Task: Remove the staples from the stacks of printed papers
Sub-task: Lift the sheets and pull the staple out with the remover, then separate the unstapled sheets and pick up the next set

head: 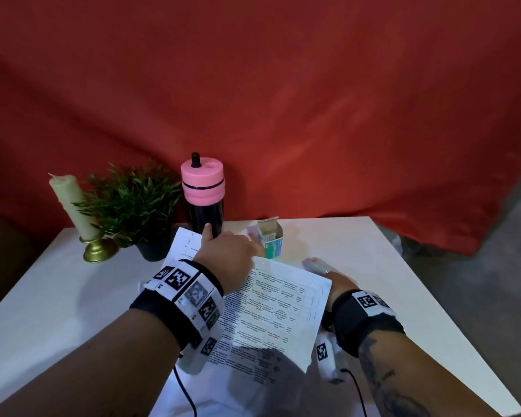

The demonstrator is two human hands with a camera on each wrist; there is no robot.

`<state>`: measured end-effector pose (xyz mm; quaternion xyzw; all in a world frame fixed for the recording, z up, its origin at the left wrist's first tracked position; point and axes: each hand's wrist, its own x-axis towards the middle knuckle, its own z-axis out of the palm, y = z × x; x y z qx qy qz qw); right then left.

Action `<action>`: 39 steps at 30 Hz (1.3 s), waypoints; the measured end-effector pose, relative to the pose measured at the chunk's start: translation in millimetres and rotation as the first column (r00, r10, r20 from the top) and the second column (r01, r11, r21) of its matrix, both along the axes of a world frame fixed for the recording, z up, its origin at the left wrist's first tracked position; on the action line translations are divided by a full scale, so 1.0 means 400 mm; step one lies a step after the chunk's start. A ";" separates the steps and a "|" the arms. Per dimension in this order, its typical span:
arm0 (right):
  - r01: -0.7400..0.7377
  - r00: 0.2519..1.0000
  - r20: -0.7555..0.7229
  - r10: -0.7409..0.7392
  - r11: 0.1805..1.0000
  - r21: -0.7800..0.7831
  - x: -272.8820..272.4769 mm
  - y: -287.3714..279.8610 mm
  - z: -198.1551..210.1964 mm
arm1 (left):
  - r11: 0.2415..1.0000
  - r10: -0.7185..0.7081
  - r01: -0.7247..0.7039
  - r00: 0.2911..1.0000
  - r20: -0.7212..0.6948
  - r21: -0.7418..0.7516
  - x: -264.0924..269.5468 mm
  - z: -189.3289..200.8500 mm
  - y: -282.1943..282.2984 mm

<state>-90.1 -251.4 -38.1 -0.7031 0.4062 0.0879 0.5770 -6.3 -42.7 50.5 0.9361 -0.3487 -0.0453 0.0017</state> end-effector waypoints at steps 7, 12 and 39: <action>-0.131 0.970 0.118 0.210 0.871 -0.473 0.030 -0.035 0.110 | 0.998 -0.002 0.001 1.000 -0.018 -0.065 -0.004 0.010 -0.006; -0.326 0.869 0.311 0.385 0.918 -0.228 -0.018 -0.003 0.246 | 0.994 -0.015 0.010 0.999 -0.046 -0.105 -0.001 0.030 -0.020; 0.509 0.654 0.471 -0.592 0.805 0.304 -0.549 -0.331 0.069 | 0.806 -0.173 -0.361 0.615 -0.770 -0.470 -0.215 -0.056 -0.436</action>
